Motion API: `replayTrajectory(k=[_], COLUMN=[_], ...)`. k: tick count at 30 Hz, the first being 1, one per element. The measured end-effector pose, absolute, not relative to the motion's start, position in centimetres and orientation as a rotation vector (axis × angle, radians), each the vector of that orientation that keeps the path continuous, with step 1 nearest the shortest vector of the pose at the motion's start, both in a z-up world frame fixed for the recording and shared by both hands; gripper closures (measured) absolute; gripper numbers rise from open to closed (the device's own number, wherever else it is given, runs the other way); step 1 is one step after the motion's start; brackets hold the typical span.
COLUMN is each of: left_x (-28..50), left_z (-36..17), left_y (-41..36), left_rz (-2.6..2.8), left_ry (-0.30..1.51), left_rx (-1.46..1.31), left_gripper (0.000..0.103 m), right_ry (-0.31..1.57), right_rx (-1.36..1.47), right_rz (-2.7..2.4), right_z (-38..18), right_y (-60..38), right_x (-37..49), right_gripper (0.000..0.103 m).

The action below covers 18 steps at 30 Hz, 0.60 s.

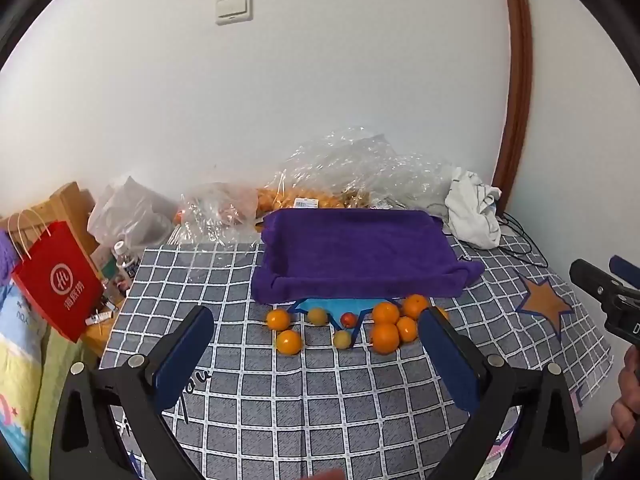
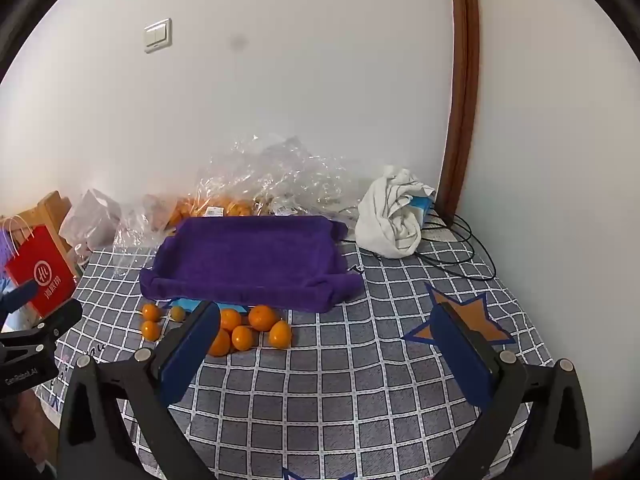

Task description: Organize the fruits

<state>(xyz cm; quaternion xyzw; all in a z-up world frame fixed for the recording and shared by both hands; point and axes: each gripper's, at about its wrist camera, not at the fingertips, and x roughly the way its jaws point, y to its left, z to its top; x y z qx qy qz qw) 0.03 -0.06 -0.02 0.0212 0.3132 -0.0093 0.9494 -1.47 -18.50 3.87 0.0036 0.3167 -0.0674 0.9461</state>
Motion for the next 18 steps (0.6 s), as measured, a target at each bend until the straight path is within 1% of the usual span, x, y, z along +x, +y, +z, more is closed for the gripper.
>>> replayTrajectory(k=[4,7,9,18], left_x=[0.2,0.2,-0.3,-0.3], left_z=[0.2,0.2,0.1,0.2], left_y=[0.0,0.6,1.1,1.4], left_rz=[-0.006,-0.02,-0.022,-0.007], left_ry=[0.658,0.638,0.62,0.617], left_rx=[0.026,0.008,0.0,-0.008], left_gripper=[0.0,0.0,0.0,0.0], right_ry=[0.637,0.658,0.637,0.637], right_rx=[-0.015,0.001,-0.006,0.0], right_rz=[-0.133,-0.13,-0.126,-0.117], right_z=[4.0,4.0,3.9,4.0], right_y=[-18.1,-18.3,-18.3,-18.2], right_x=[-2.1,-1.6,-1.5,-1.6], right_gripper=[0.0,0.0,0.0,0.0])
